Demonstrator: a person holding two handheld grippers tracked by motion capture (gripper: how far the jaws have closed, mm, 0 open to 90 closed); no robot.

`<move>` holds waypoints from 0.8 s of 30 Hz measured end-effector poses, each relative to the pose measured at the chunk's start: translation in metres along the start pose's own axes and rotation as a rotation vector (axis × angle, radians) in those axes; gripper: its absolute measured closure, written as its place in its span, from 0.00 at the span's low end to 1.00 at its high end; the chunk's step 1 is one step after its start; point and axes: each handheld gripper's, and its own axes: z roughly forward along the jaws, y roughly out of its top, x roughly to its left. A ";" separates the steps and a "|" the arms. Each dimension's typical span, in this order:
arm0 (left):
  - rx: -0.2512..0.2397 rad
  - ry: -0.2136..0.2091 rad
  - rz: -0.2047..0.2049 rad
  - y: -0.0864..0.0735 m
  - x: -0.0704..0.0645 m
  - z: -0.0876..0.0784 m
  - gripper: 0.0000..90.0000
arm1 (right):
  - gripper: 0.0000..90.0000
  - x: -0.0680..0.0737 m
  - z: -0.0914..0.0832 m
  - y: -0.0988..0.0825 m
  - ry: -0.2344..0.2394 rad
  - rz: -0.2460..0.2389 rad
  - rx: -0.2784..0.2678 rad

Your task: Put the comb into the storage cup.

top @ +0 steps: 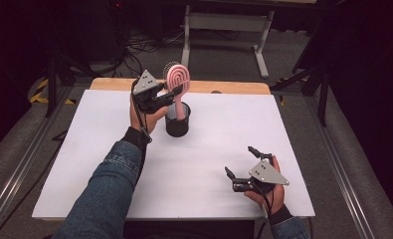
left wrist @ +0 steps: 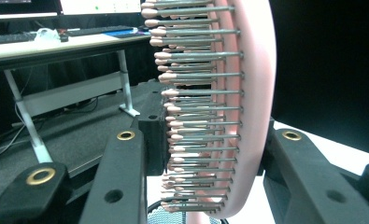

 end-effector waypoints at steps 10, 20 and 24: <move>0.020 -0.007 -0.032 -0.018 0.002 0.000 0.70 | 0.05 0.001 0.001 -0.001 0.005 -0.007 0.009; 0.028 0.003 -0.047 -0.027 0.002 0.000 0.70 | 0.05 0.002 0.002 -0.001 0.009 -0.015 0.013; 0.031 0.001 -0.057 -0.031 0.003 0.000 0.70 | 0.05 0.002 0.002 -0.001 0.010 -0.015 0.013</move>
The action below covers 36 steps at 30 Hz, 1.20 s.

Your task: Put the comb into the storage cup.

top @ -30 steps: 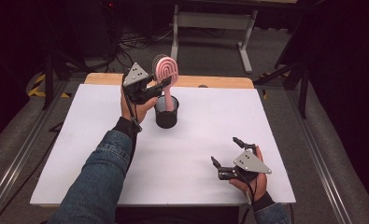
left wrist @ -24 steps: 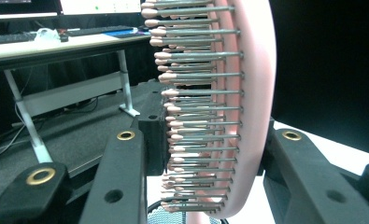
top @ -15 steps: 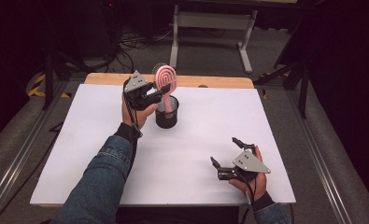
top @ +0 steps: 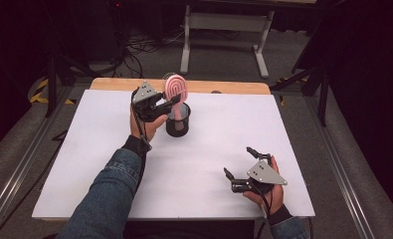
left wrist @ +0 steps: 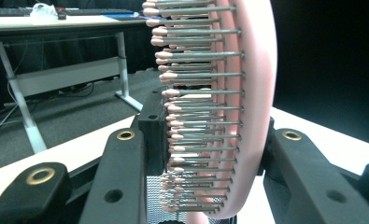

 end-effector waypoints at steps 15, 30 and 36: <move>0.009 0.011 -0.032 -0.014 0.004 0.002 0.70 | 0.05 0.001 0.001 0.000 0.002 -0.011 0.008; -0.024 0.010 -0.108 -0.028 0.015 -0.002 0.69 | 0.06 0.004 0.003 -0.001 0.002 -0.034 0.026; -0.029 0.030 -0.138 -0.031 0.022 -0.005 0.69 | 0.06 0.004 0.004 -0.001 0.002 -0.033 0.026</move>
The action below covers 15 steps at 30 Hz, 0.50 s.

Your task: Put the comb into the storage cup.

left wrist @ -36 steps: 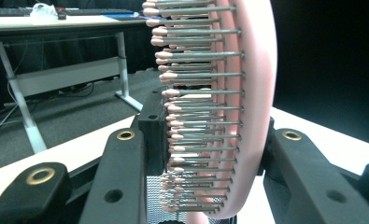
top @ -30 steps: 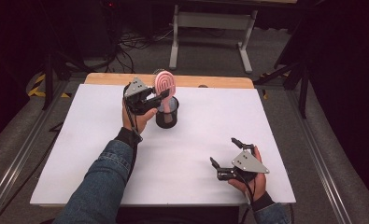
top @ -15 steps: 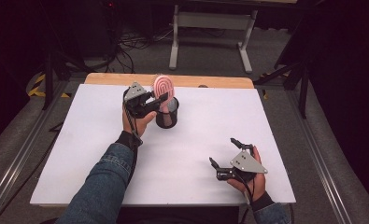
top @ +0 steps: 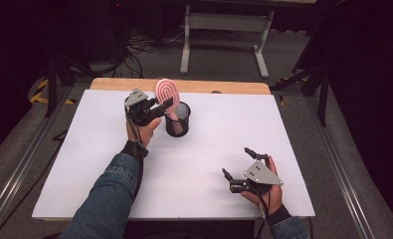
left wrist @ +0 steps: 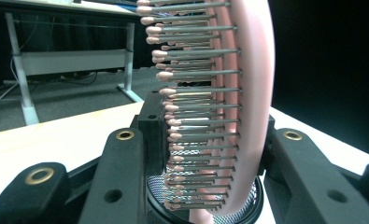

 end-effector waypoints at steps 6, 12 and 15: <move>0.008 0.017 -0.004 -0.001 0.004 -0.002 0.69 | 0.06 0.000 0.001 0.000 0.002 -0.004 0.004; 0.019 0.034 -0.003 -0.003 0.006 -0.004 0.67 | 0.06 0.001 0.001 0.000 0.010 -0.007 0.007; 0.022 0.042 -0.001 -0.003 0.006 -0.005 0.67 | 0.06 0.002 0.001 0.000 0.012 -0.009 0.010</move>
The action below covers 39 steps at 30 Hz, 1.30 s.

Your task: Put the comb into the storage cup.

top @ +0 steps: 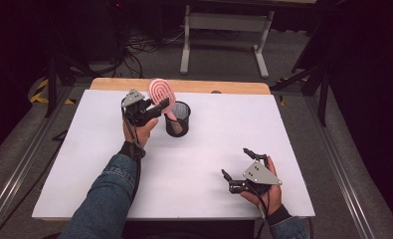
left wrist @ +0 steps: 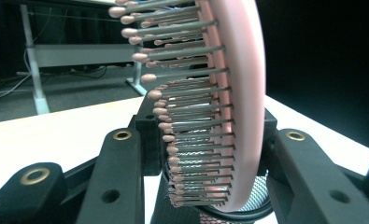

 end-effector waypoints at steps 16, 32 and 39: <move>0.024 0.023 0.012 0.001 0.003 -0.004 0.62 | 0.06 0.001 0.000 0.000 0.002 -0.002 -0.005; 0.044 0.045 0.052 0.007 0.004 -0.012 0.55 | 0.06 0.001 0.000 0.000 0.002 -0.001 -0.002; 0.032 0.062 0.053 0.009 0.006 -0.017 0.49 | 0.06 0.001 0.000 0.000 0.000 -0.002 -0.002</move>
